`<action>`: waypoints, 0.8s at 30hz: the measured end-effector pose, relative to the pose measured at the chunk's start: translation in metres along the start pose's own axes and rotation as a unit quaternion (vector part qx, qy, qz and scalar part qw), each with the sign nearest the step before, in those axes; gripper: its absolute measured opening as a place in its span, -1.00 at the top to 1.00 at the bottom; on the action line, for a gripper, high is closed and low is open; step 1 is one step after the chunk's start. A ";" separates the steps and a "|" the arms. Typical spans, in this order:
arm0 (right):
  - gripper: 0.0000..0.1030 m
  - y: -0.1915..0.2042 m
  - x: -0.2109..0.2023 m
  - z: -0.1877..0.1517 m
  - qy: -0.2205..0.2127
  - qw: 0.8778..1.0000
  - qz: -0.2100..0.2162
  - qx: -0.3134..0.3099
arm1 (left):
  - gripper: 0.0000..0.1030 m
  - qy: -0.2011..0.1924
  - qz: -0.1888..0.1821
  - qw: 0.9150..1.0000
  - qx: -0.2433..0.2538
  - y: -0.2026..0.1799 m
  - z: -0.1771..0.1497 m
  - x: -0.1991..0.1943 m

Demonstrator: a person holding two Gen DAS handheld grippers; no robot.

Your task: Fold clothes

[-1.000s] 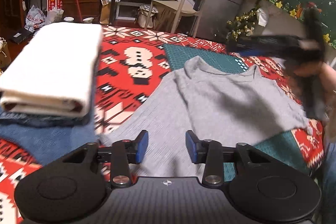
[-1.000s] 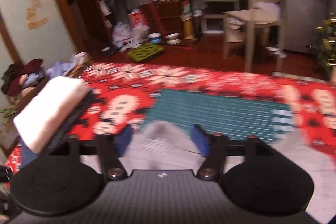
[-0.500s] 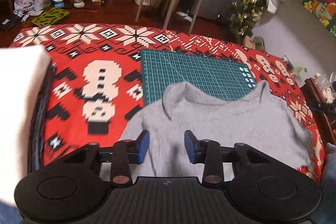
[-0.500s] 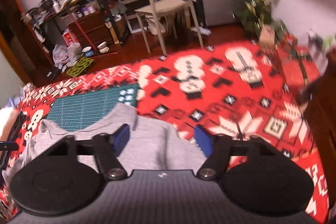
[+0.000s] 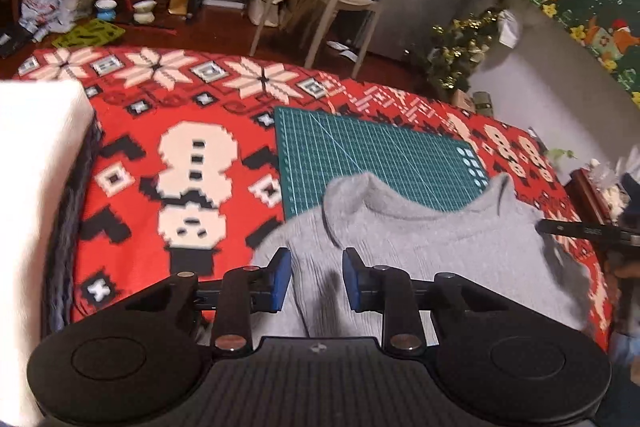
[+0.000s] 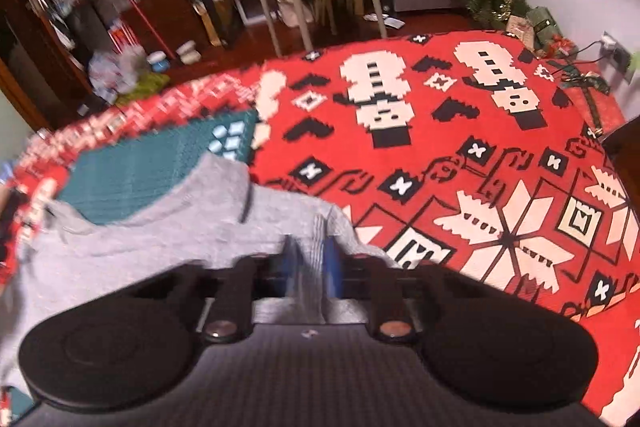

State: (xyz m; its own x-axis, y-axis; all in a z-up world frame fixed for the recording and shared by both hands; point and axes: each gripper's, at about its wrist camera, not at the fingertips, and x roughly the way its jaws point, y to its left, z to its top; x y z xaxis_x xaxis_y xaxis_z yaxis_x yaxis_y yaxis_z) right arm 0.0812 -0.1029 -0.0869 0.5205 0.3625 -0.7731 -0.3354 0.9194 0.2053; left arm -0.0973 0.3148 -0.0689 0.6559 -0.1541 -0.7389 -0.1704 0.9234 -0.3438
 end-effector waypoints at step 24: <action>0.95 0.005 -0.018 -0.010 -0.073 0.997 -0.024 -0.007 | 0.81 -0.050 0.058 0.993 0.092 -0.013 -0.025 0.008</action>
State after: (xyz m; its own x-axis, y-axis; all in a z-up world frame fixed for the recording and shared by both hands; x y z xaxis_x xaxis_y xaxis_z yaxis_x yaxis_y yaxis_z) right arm 0.0622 -0.1069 -0.0778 0.6447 0.3377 -0.6858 -0.3184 0.9342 0.1607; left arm -0.1083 0.2923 -0.0846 0.7109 -0.0160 -0.7031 -0.1172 0.9831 -0.1409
